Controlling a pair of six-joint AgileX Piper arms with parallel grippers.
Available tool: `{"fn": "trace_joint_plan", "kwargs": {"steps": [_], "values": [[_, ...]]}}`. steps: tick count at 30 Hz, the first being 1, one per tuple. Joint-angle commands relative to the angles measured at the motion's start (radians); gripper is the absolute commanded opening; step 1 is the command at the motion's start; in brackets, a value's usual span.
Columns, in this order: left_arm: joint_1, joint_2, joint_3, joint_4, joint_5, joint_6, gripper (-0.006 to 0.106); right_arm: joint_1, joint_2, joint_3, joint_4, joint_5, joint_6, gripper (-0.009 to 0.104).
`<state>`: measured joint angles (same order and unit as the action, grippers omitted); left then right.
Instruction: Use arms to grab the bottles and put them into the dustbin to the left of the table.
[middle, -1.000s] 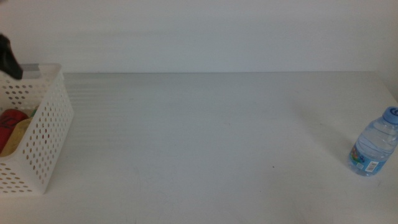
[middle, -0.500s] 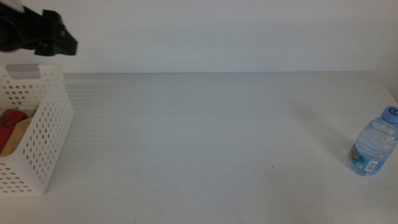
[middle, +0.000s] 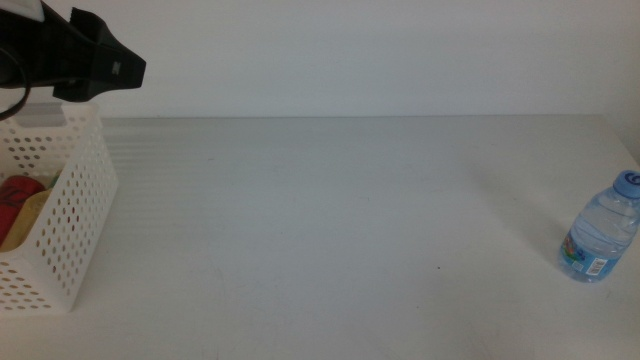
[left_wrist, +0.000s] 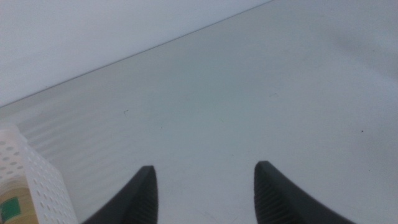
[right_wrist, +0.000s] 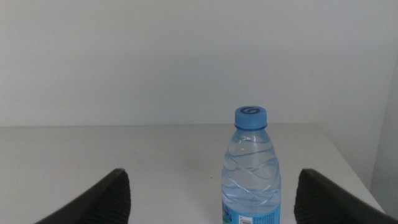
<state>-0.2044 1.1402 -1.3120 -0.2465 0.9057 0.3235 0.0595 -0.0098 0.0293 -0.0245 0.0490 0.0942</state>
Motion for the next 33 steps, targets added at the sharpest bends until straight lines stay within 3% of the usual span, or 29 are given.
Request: {"fn": "trace_joint_plan", "kwargs": {"steps": [1, 9, 15, 21, 33], "values": [[-0.005, -0.021, -0.021, -0.021, -0.056, -0.006, 0.044, -0.008, -0.027, -0.009, -0.006, -0.074, -0.01, 0.074], [-0.034, -0.019, -0.021, 0.013, -0.103, -0.007, 0.041, -0.008, -0.027, -0.009, -0.006, -0.074, -0.01, 0.074], [-0.246, -0.021, 0.044, 0.094, -0.159, -0.028, 0.04, -0.006, -0.027, -0.009, -0.006, -0.074, -0.01, 0.074], [-0.391, -0.064, 0.202, 0.187, -0.286, -0.22, 0.04, -0.006, -0.027, -0.009, -0.006, -0.074, -0.01, 0.074], [-0.401, -0.195, 0.404, 0.195, -0.394, -0.305, 0.04, -0.006, -0.027, -0.009, -0.006, -0.074, -0.01, 0.074]]}}
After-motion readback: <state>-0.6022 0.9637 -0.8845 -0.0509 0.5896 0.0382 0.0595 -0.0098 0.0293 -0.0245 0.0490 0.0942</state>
